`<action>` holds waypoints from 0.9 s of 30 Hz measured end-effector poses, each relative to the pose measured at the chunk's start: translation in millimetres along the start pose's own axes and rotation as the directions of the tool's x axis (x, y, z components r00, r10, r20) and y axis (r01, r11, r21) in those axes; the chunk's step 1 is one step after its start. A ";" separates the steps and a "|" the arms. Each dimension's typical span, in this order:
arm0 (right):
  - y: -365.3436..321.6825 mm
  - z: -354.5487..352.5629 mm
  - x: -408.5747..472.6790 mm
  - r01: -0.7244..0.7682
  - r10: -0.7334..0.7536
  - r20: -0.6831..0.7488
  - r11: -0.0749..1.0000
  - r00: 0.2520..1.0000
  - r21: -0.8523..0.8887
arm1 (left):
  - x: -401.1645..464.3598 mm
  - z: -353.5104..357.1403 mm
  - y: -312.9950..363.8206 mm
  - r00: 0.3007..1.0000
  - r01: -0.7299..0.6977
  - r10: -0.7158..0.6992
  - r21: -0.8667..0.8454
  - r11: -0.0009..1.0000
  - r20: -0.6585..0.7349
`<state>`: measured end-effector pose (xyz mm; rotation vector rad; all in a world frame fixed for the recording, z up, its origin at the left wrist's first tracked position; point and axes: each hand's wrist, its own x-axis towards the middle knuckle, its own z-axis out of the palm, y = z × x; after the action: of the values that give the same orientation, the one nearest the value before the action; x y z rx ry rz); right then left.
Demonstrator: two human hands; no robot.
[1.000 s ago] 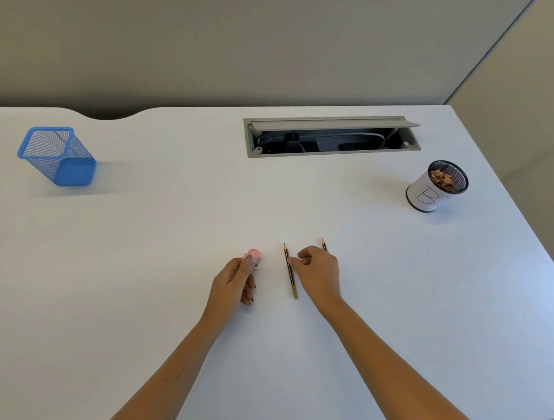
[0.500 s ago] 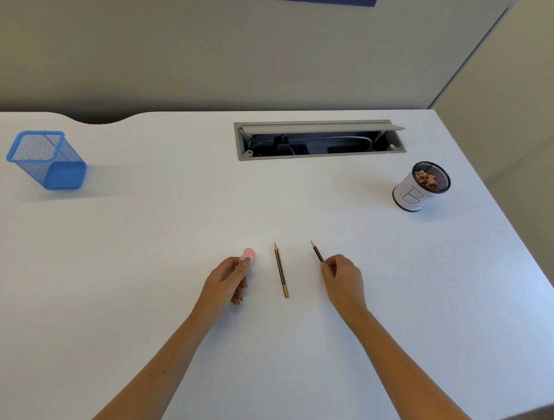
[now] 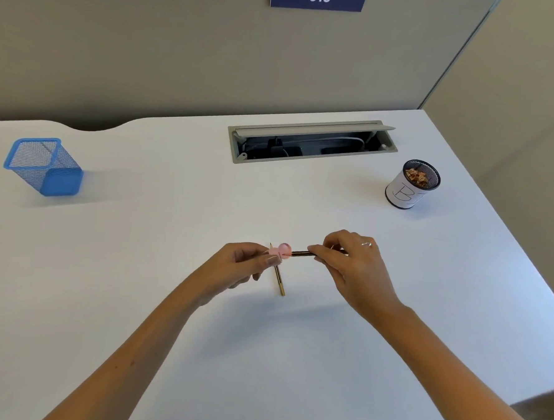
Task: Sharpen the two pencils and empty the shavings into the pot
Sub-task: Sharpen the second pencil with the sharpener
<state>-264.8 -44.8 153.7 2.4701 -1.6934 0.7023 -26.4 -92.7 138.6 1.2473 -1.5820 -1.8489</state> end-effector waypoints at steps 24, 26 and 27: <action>-4.2 -58.5 22.7 -0.611 0.219 0.709 0.706 0.670 0.359 | 0.7 25.7 33.4 0.753 -0.530 0.617 0.766 0.365 0.227; -5.2 -62.6 26.5 -0.528 0.145 0.696 0.763 0.703 0.374 | 0.5 24.6 40.9 0.872 -0.455 0.444 0.674 0.582 0.206; -4.4 -63.2 27.0 -0.423 0.097 0.672 0.840 0.735 0.341 | 1.1 24.1 45.1 0.923 -0.379 0.329 0.608 0.697 0.198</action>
<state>-273.8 -47.4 221.9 3.0878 -2.4061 0.3207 -57.6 -92.2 179.2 0.9994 -2.4213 -1.1417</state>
